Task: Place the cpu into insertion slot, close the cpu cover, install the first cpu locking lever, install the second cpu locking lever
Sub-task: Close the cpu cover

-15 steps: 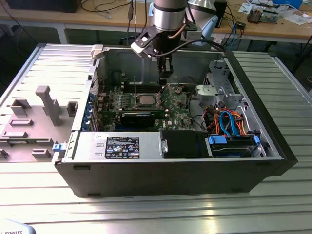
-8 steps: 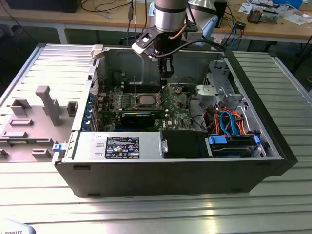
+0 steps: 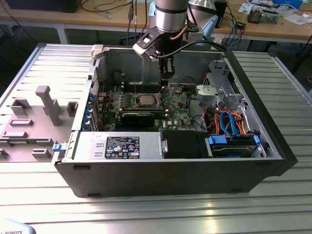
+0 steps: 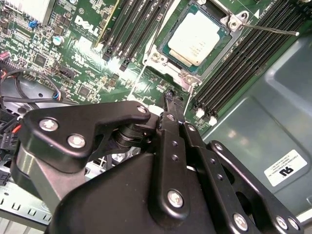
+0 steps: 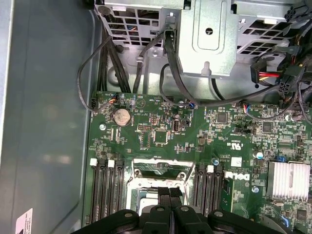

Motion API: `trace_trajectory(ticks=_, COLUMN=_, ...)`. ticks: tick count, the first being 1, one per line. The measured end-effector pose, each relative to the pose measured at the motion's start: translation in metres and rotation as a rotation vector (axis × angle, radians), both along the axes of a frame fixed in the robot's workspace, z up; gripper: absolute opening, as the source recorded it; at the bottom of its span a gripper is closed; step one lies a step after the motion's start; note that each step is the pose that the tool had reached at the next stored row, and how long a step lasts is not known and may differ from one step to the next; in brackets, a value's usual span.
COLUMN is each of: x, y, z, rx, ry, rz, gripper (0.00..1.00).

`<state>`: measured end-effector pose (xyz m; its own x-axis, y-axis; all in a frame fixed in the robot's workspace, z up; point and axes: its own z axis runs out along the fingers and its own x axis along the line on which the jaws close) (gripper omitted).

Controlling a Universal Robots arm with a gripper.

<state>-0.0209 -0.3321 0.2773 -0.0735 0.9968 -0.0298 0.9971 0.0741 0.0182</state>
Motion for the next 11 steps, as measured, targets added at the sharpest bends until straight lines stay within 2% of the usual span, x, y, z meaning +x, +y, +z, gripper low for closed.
trace_trajectory(ticks=11, x=0.0084, y=0.0000, z=-0.0029, rx=-0.0001, ry=0.0005, rz=0.000, gripper=0.11)
